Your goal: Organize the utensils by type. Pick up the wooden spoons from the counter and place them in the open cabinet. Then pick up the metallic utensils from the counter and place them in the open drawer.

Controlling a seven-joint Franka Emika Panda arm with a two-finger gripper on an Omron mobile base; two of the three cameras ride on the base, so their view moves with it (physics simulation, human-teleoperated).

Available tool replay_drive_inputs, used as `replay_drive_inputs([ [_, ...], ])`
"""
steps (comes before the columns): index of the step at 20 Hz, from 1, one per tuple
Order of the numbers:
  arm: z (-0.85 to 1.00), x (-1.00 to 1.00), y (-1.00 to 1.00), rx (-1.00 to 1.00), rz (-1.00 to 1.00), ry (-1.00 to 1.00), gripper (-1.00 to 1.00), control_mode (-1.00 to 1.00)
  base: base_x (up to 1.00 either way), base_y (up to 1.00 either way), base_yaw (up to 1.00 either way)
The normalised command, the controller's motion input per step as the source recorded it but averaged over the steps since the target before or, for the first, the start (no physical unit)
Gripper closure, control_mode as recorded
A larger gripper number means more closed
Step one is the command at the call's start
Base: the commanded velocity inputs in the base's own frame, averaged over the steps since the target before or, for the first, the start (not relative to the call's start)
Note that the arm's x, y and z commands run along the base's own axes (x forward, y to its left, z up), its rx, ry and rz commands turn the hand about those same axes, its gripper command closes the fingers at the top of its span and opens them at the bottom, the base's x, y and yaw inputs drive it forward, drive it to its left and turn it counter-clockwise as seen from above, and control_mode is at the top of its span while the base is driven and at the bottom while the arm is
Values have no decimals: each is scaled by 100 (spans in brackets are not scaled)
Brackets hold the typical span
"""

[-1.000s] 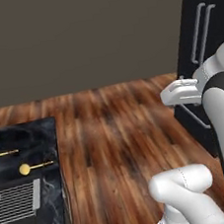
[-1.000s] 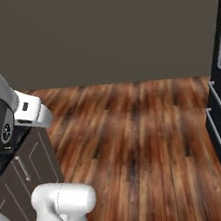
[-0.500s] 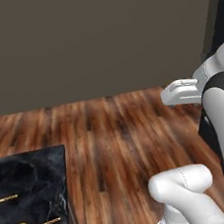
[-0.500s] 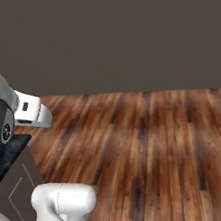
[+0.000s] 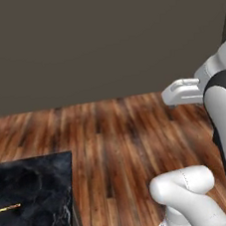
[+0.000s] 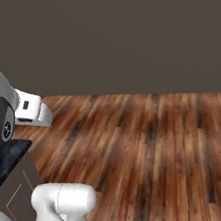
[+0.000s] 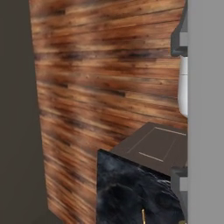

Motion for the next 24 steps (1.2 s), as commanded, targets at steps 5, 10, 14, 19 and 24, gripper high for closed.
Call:
replay_drive_inputs([
  [5, 0, 0, 0, 0, 0, 0, -100, 100, 0, 0, 0],
  [10, 0, 0, 0, 0, 0, 0, -100, 100, 14, 3, 18],
  [14, 0, 0, 0, 0, 0, 0, -100, 100, 25, 29, 68],
  [19, 0, 0, 0, 0, 0, 0, -100, 100, 4, 7, 88],
  [24, 0, 0, 0, 0, 0, 0, -100, 100, -6, -50, 90],
])
